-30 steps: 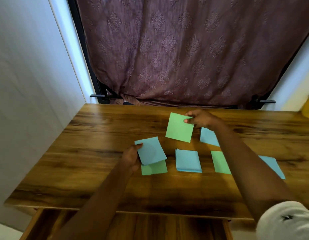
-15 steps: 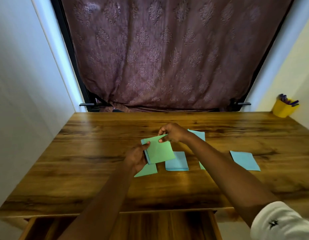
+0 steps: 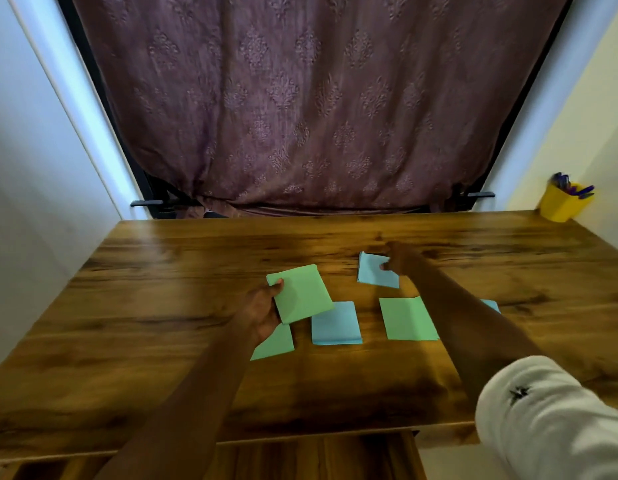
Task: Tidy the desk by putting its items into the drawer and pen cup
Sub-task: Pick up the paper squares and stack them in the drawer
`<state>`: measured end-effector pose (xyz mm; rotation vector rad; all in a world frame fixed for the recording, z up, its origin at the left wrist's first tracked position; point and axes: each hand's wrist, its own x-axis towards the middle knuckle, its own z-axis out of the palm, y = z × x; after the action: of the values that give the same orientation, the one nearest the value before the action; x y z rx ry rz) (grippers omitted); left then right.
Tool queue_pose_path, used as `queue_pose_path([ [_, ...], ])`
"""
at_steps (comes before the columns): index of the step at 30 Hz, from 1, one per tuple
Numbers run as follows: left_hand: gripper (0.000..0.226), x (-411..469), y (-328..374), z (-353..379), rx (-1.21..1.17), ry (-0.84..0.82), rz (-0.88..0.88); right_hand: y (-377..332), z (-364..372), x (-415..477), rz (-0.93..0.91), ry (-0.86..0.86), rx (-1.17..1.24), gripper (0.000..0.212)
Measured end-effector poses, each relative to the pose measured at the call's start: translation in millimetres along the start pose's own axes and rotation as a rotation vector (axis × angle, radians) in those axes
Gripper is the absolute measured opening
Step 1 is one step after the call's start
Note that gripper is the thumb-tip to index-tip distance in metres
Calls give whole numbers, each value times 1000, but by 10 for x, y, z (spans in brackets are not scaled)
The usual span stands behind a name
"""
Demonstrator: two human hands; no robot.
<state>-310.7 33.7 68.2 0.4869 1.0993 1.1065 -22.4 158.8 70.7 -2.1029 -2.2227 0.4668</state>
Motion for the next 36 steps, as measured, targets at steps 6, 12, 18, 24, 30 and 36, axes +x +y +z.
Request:
queue_pose_path([
  [6, 11, 267, -101, 77, 49, 37, -12, 296, 246, 406, 6, -134, 10, 92],
  [12, 11, 380, -195, 102, 63, 33, -5, 622, 488, 923, 53, -72, 76, 79],
  [18, 13, 270, -160, 39, 68, 27, 1, 282, 33, 396, 91, 28, 323, 26],
  [24, 14, -108, -73, -91, 1, 5, -34, -128, -628, -482, -122, -31, 626, 8],
  [30, 37, -616, -61, -183, 13, -72, -113, -1075, -546, -1311, -269, -198, 445, 21],
  [36, 28, -1001, -21, -353, 13, -143, -53, -1542, -259, -1644, -243, -93, 407, 21],
])
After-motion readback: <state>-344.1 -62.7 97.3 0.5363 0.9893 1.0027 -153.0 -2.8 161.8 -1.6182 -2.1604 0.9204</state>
